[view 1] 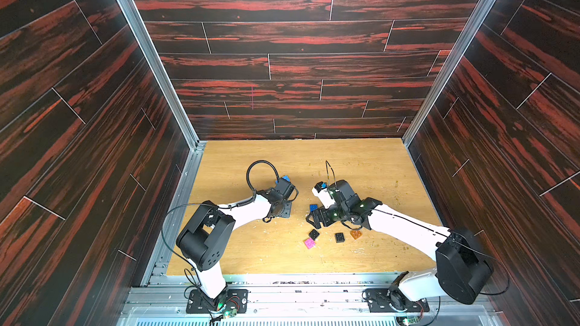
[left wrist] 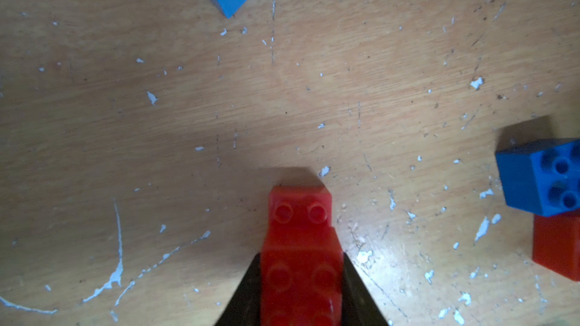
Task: Assemble the letter v with lego
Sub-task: Assemble the lego brick with the lego brick.
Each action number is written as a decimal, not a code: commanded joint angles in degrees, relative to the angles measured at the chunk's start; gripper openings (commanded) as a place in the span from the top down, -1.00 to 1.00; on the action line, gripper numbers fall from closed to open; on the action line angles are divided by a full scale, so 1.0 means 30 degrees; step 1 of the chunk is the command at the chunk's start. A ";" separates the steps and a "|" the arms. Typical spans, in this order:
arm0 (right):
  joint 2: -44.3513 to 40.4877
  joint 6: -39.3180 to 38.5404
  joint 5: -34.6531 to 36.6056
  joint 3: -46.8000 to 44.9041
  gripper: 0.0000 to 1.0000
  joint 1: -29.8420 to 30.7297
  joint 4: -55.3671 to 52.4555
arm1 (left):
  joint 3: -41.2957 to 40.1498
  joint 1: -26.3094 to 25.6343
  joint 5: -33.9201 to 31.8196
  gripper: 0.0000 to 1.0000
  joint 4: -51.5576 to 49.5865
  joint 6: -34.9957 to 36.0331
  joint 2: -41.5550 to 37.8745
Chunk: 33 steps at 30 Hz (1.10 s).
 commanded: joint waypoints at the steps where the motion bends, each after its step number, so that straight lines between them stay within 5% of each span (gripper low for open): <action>1: -0.0025 -0.0201 -0.0357 -0.0157 -0.85 0.0133 0.0011 | -0.0941 -0.0087 0.0970 0.36 -0.2245 -0.0341 0.1494; 27: -0.0197 -0.0281 -0.0452 -0.0241 -0.85 0.0135 -0.0047 | 0.1874 -0.0202 0.2821 0.33 -0.6601 0.1893 0.3355; 33: -0.0230 -0.0260 -0.0386 -0.0209 -0.85 0.0141 -0.0157 | 0.1428 -0.0183 0.2830 0.33 -0.6102 0.0681 0.3514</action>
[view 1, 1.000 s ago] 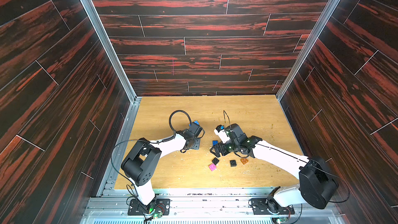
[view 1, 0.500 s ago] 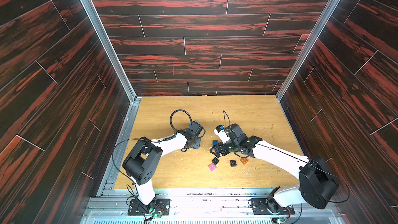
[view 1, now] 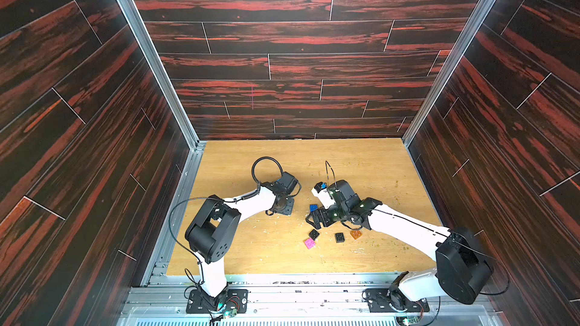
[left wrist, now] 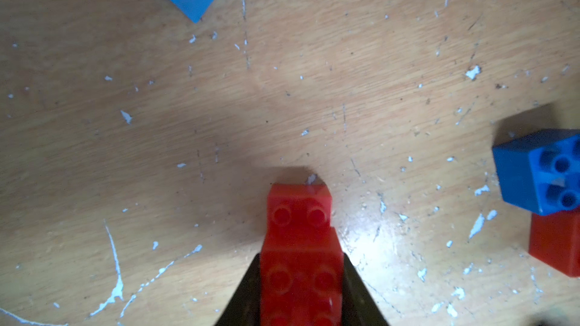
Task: Assemble the letter v with lego
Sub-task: Assemble the lego brick with the lego brick.
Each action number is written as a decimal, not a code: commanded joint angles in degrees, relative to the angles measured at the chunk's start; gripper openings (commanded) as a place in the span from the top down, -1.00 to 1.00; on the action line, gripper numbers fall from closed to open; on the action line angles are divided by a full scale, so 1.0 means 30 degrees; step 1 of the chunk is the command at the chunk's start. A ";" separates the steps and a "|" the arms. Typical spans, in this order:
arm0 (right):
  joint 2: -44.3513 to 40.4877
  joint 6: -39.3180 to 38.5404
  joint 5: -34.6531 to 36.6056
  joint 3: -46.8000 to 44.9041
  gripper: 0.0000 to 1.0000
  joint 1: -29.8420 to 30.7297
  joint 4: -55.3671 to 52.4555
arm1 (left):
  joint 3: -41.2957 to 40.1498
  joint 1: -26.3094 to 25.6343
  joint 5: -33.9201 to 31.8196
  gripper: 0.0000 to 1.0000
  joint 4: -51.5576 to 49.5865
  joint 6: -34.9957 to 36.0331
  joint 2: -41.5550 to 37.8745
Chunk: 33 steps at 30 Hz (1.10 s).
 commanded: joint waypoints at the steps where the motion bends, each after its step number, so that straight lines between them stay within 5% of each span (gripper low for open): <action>1: -0.0194 -0.0176 -0.0110 -0.0216 -0.85 0.0138 -0.0154 | -0.1539 -0.0253 0.1713 0.32 -0.3008 -0.1063 0.1827; 13: 0.0158 -0.0011 -0.0147 0.0036 -0.85 0.0123 -0.0334 | -0.2567 -0.0368 0.0476 0.33 -0.2067 -0.5027 0.1504; 25: -0.0037 0.0018 -0.0217 -0.0136 -0.85 0.0137 -0.0325 | 0.1236 -0.0424 -0.0414 0.33 -0.5529 -0.0378 0.2802; 33: 0.0041 -0.0018 -0.0270 -0.0154 -0.85 0.0148 -0.0327 | 0.1282 -0.0388 0.0004 0.35 -0.6281 0.1531 0.3244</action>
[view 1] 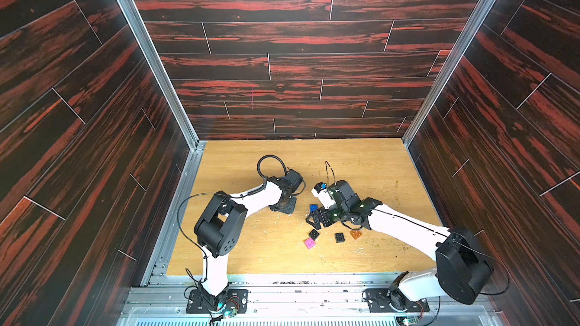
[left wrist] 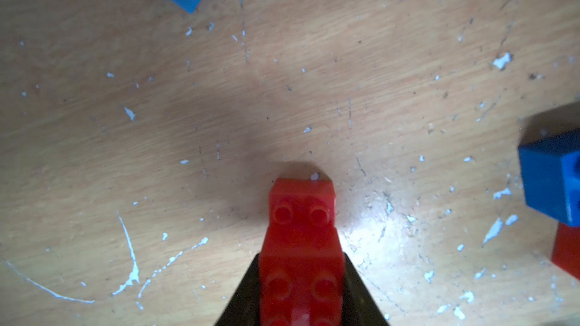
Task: Assemble the letter v with lego
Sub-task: Assemble the lego brick with the lego brick.
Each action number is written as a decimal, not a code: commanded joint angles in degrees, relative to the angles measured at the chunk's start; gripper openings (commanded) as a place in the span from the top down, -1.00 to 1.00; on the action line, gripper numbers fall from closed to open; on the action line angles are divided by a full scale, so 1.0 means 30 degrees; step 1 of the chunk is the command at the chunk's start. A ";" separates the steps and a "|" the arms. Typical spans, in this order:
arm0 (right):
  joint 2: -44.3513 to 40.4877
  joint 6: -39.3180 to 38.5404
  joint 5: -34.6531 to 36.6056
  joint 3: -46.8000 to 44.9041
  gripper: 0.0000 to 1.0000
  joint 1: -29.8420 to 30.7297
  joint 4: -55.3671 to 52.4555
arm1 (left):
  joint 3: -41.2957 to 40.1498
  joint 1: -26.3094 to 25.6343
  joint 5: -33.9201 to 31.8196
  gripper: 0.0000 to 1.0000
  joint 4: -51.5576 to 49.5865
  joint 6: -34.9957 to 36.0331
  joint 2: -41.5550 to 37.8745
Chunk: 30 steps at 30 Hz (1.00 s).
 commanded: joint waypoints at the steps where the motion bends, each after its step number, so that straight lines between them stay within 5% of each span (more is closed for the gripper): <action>1: 0.0034 -0.0018 -0.0210 -0.0132 -0.85 0.0125 -0.0221 | -0.1566 -0.0110 0.1104 0.35 -0.2899 0.1034 0.1607; 14: 0.0121 -0.0048 -0.0192 -0.0143 -0.85 0.0137 -0.0279 | -0.3845 -0.0061 0.2265 0.33 0.0116 -0.2829 0.0074; 20: 0.0231 -0.0053 -0.0207 -0.0147 -0.85 0.0133 -0.0223 | -0.4138 -0.0007 0.2307 0.33 0.0197 -0.1983 -0.0365; 30: 0.0326 -0.0003 -0.0230 -0.0132 -0.85 0.0143 -0.0221 | -0.0655 0.0028 0.1392 0.33 -0.1946 -0.1008 0.1147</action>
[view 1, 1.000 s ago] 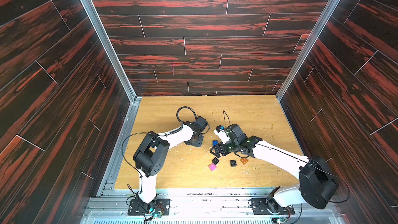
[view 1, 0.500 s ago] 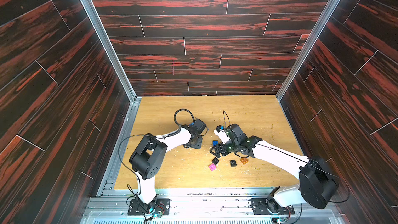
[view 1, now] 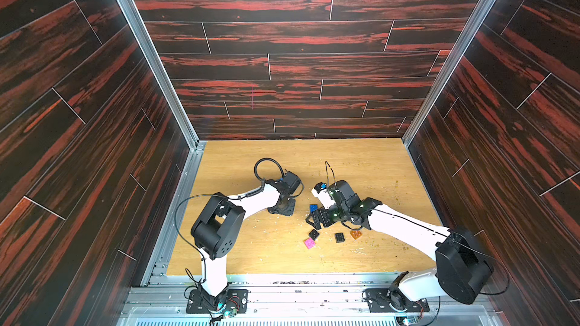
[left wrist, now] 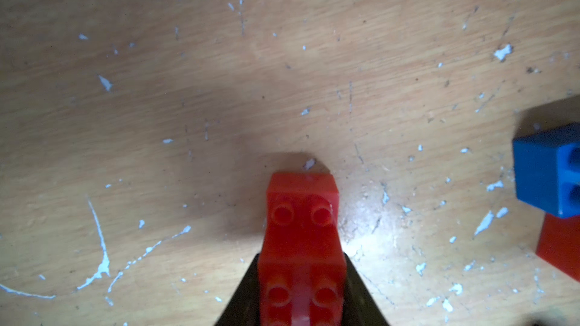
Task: Assemble the letter v with lego
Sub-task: Assemble the lego brick with the lego brick.
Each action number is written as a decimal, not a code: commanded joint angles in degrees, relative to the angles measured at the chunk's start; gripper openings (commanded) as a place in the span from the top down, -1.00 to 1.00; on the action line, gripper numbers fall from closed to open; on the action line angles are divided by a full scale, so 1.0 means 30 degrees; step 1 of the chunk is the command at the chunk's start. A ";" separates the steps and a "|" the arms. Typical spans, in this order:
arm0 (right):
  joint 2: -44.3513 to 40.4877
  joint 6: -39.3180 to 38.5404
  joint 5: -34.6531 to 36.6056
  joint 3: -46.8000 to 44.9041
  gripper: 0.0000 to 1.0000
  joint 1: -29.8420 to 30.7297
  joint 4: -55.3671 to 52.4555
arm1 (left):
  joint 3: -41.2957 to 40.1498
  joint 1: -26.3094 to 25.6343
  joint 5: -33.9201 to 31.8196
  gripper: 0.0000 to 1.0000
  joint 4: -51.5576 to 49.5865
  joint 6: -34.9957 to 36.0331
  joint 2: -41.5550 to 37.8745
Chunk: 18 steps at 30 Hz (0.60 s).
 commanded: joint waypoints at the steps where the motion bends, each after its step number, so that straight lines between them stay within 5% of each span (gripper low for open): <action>1: 0.0305 0.0022 -0.0235 -0.0163 -0.85 0.0124 -0.0212 | 0.0165 -0.0045 0.0531 0.33 -0.2633 0.0483 0.1552; 18: 0.0305 0.0039 -0.0292 -0.0227 -0.85 0.0141 -0.0282 | 0.0880 0.0146 0.1566 0.33 -0.3181 0.0606 0.2506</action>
